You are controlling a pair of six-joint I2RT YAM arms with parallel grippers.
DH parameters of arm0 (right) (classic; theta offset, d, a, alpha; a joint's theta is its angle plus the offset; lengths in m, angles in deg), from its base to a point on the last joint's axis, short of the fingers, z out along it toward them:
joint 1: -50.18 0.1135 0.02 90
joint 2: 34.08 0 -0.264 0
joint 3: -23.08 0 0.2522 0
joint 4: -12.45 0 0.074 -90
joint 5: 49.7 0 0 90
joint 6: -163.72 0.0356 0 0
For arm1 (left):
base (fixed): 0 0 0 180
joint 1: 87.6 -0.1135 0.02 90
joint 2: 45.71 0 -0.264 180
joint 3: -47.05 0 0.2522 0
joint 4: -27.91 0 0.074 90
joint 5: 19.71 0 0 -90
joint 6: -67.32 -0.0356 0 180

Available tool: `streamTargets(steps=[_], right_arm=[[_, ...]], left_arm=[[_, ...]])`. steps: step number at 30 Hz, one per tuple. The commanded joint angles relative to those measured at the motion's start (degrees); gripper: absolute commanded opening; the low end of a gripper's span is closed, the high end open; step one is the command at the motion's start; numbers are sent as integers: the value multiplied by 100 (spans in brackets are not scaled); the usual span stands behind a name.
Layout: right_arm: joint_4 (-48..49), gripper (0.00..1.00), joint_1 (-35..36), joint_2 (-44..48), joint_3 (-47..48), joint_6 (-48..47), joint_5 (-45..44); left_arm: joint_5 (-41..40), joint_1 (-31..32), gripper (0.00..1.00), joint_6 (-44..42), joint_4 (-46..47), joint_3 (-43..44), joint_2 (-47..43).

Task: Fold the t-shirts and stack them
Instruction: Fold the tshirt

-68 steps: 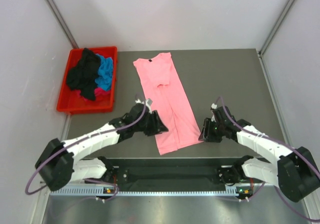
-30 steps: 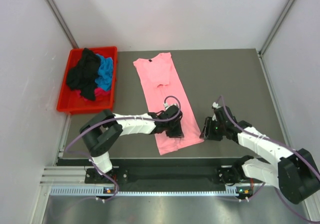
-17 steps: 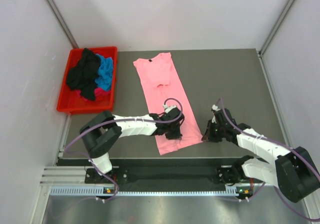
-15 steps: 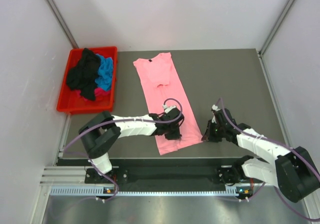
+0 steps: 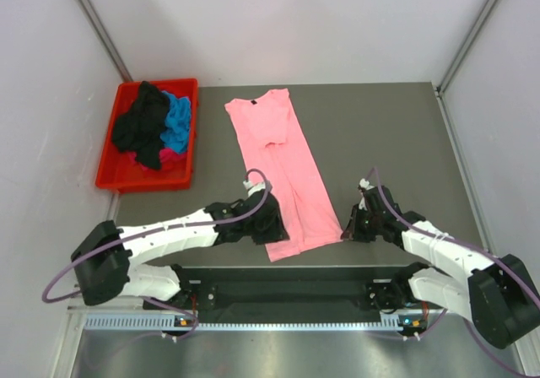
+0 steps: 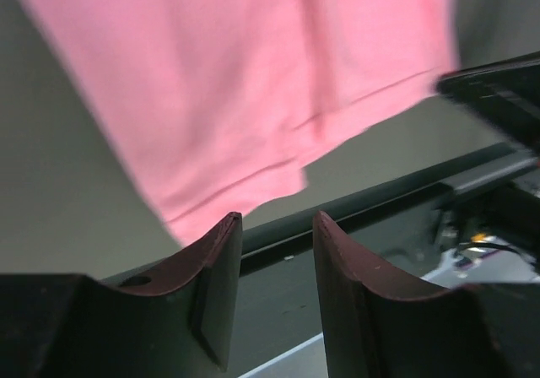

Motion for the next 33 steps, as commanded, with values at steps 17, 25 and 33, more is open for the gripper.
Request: streamTargets(steps=[17, 25, 33], right_arm=[[22, 0, -25, 225, -56, 52, -1], [84, 0, -16, 189, -65, 79, -1], [119, 0, -25, 119, -21, 79, -10]], left_arm=[[-47, 21, 40, 1078, 1014, -2073, -973], [-64, 21, 36, 1060, 1059, -1994, -735], [6, 21, 30, 1016, 1155, -1889, -480]])
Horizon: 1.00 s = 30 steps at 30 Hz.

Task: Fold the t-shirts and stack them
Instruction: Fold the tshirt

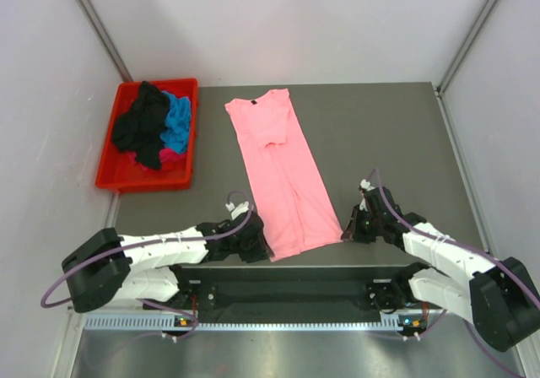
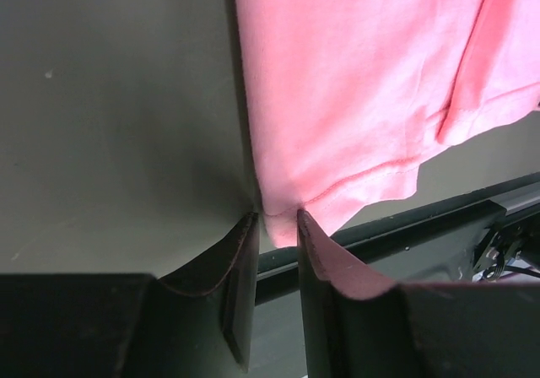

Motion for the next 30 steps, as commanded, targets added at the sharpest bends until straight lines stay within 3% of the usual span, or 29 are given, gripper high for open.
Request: streamTargets(steps=[1, 5, 10, 19, 25, 30], right_arm=[[125, 0, -18, 10, 58, 22, -17], [99, 0, -18, 45, 67, 31, -8], [56, 0, -1, 89, 102, -31, -157], [-323, 0, 140, 353, 462, -5, -430], [-279, 0, 360, 2, 962, -136, -500], [-420, 0, 369, -464, 1533, -294, -650]], left_arm=[[15, 21, 29, -46, 183, 144, 152], [77, 21, 23, -152, 175, 206, 231], [217, 30, 0, -64, 210, 223, 354], [481, 39, 0, 50, 175, 381, 258], [314, 4, 0, -151, -132, 706, 301], [542, -532, 0, -362, -212, 733, 188]])
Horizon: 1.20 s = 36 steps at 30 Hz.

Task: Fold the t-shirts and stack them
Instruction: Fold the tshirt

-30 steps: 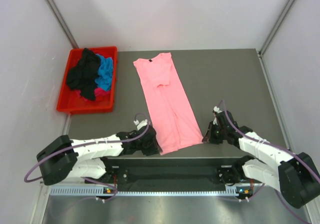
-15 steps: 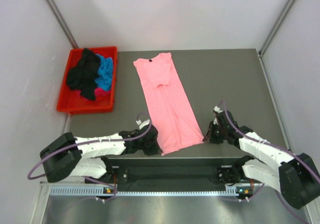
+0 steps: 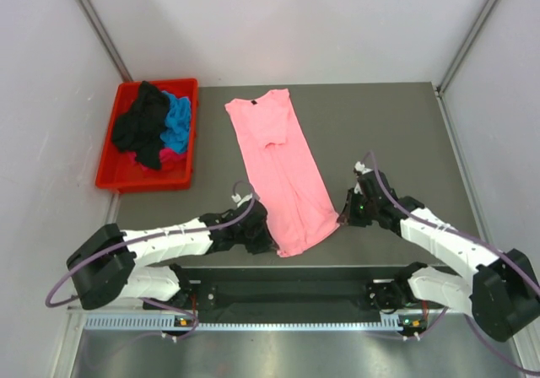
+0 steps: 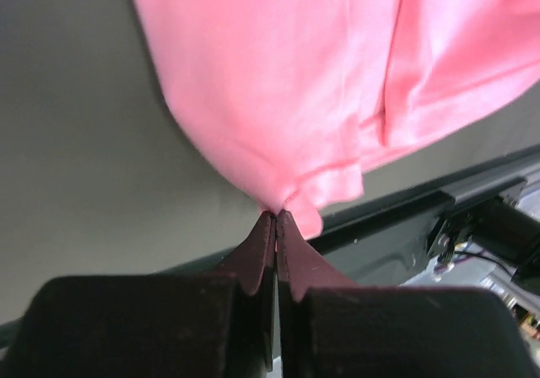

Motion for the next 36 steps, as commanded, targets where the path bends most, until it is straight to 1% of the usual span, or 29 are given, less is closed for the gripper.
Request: streamTargets(steps=[1, 4, 5, 7, 8, 10, 11, 14, 15, 19, 20, 22, 23, 24, 27, 28, 29, 32, 36], right_arm=[[11, 0, 69, -252, 572, -181, -184], [46, 0, 69, -595, 985, -225, -184], [46, 0, 69, -718, 1108, -286, -167], [99, 0, 69, -1087, 1512, -330, -70], [134, 0, 69, -1227, 1653, -365, -61], [108, 0, 69, -1605, 2127, -392, -61], [116, 0, 78, -1737, 2294, -435, -61], [64, 0, 69, -2282, 3119, -514, -105], [64, 0, 69, -2597, 3296, -550, -105], [-94, 0, 69, -3380, 4245, -664, -105], [-155, 0, 60, -3539, 4639, -717, -114], [-348, 0, 34, -3969, 5010, -769, -184], [-419, 0, 17, -4223, 5351, -787, -236], [-481, 0, -18, -4339, 5502, -805, -254], [-525, 0, -80, -4770, 6039, -875, -272], [-525, 0, -106, -4866, 6162, -910, -272], [-542, 0, -133, -5076, 6442, -919, -263], [-639, 0, -212, -5454, 6961, -954, -176], [-727, 0, -396, -5842, 7472, -937, -96]], left_arm=[[197, -388, 0, -321, -207, 174, -130], [460, -880, 0, -628, -260, 261, -200], [540, -1151, 0, -708, -252, 296, -183], [672, -1433, 0, -971, -252, 436, -130], [812, -1731, 0, -1051, -260, 498, -69], [962, -2031, 0, -1279, -331, 708, 10], [1084, -2311, 0, -1367, -340, 806, 115], [1243, -2743, 0, -1736, -392, 1245, 483], [1357, -2840, 0, -1911, -427, 1498, 607], [1507, -3375, 0, -2167, -585, 2097, 1187], [1551, -3473, 0, -2194, -594, 2194, 1380], [1560, -3701, 0, -2316, -699, 2528, 1574], [1560, -3772, 0, -2378, -761, 2651, 1793], [1543, -3842, 0, -2483, -849, 2913, 1899], [1621, -4089, 0, -2615, -876, 3266, 2269], [1769, -4185, 0, -2625, -824, 3320, 2339], [1867, -4229, 0, -2642, -693, 3372, 2479], [1877, -4300, 0, -2703, -682, 3775, 2778], [1885, -4449, 0, -2757, -797, 4207, 3235]])
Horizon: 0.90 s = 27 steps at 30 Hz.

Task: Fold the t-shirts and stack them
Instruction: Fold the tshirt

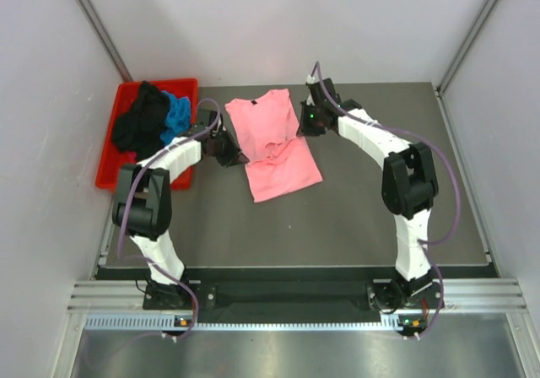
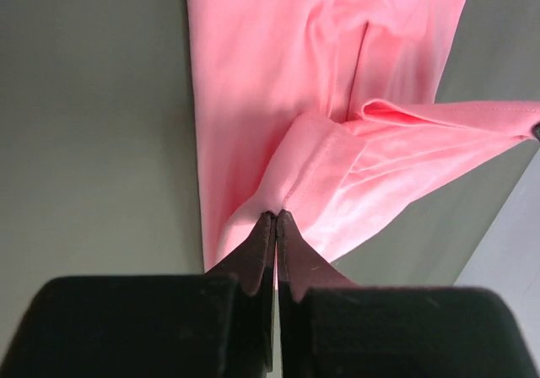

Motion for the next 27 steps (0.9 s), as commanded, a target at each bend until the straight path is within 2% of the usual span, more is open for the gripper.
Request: streamTargets(steps=[1, 7, 11, 20, 25, 26, 27], right_arm=[[-78, 0, -217, -234, 694, -76, 72], [-87, 0, -367, -727, 1144, -137, 265], [62, 0, -411, -937, 1170, -76, 380], [308, 1, -516, -1245, 1276, 91, 564], [388, 4, -578, -1377, 1311, 144, 591], [396, 6, -587, -1421, 1329, 153, 591], [405, 12, -613, -1430, 1337, 153, 591]], left_arm=[[178, -194, 0, -177, 51, 426, 337], [442, -396, 0, -247, 368, 760, 759], [504, -423, 0, -362, 298, 1129, 1085], [407, -484, 1, -336, 192, 1376, 1490], [398, -537, 8, -318, 70, 1508, 1674], [363, -546, 10, -318, 34, 1543, 1675], [241, -563, 14, -318, -27, 1543, 1631]])
